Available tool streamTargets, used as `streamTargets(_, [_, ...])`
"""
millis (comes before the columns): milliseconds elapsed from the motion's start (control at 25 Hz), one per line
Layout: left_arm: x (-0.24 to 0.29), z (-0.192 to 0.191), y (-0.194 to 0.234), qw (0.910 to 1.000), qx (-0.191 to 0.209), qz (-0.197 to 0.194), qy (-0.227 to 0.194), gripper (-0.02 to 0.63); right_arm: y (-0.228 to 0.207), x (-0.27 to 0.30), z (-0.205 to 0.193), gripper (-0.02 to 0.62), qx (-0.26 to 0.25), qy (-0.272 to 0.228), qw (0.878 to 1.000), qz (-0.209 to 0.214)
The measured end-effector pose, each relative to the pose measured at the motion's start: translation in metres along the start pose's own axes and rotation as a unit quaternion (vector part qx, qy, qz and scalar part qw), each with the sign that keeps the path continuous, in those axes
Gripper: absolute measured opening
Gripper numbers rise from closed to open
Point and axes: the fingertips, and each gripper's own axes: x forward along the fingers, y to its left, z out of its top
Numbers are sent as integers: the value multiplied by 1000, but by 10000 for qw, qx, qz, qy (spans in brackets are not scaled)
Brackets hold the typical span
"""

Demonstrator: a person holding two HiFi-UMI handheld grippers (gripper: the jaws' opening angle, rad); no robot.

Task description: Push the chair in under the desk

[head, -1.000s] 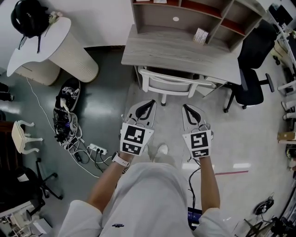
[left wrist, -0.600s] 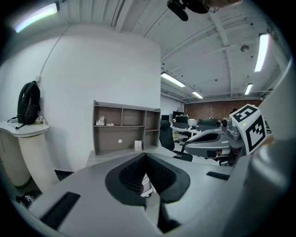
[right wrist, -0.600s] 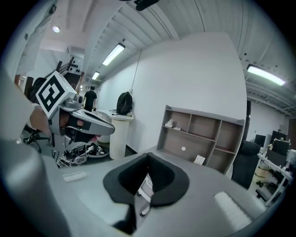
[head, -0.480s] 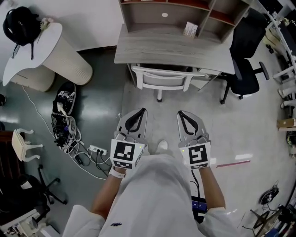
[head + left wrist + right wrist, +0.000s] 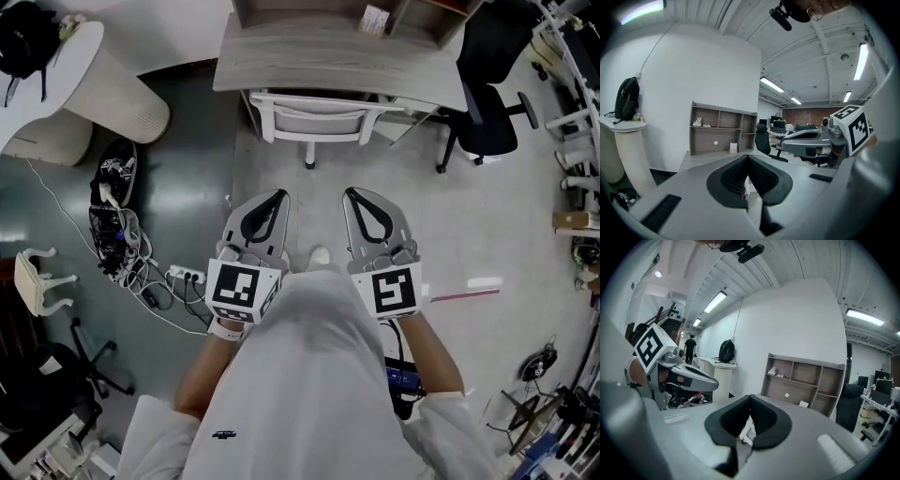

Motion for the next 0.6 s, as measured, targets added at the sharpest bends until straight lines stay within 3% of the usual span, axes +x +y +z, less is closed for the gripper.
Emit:
streamTargets(280, [-9, 11, -10, 9999, -28, 6, -158, 6, 1, -2, 7, 11, -103, -75, 9999, 6])
streamTargets(600, [-13, 3, -21, 9999, -110, 0, -55, 6, -4, -16, 4, 11, -24, -149, 9999, -73])
